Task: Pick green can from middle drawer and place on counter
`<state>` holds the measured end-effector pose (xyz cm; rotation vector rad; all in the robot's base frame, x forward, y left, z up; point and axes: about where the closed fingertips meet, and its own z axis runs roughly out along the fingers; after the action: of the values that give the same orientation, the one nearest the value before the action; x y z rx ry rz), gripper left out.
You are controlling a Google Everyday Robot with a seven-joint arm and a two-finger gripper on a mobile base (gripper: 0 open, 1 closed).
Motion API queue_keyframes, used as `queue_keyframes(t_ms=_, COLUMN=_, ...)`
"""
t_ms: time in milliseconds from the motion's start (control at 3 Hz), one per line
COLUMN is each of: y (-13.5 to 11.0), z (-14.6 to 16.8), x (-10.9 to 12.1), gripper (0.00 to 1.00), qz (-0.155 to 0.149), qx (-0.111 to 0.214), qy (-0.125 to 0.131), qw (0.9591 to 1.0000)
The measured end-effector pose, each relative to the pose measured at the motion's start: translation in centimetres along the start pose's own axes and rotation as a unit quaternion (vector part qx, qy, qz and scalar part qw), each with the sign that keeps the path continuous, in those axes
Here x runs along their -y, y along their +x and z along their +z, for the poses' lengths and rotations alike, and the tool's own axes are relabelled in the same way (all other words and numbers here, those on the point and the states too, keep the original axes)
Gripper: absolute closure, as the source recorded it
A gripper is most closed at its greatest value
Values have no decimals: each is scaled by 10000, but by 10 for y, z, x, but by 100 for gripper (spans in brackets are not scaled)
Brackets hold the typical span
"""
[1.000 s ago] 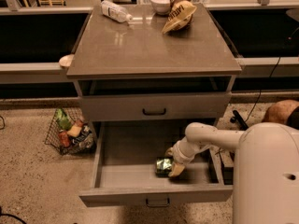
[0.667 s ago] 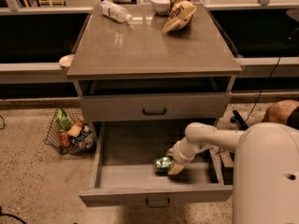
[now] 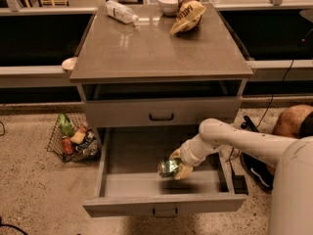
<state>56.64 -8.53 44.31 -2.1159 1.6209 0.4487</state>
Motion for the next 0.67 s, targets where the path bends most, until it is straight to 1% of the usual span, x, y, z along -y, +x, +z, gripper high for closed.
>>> queue_keyframes(t_ms=333, y=-2, z=-3, x=0, gripper=100, qz=-31, qx=4, qy=22, qw=10000)
queue_keyframes(t_ms=667, y=-27, z=-42, x=4, gripper=100, qz=-498, qx=55, qy=368, qw=9981)
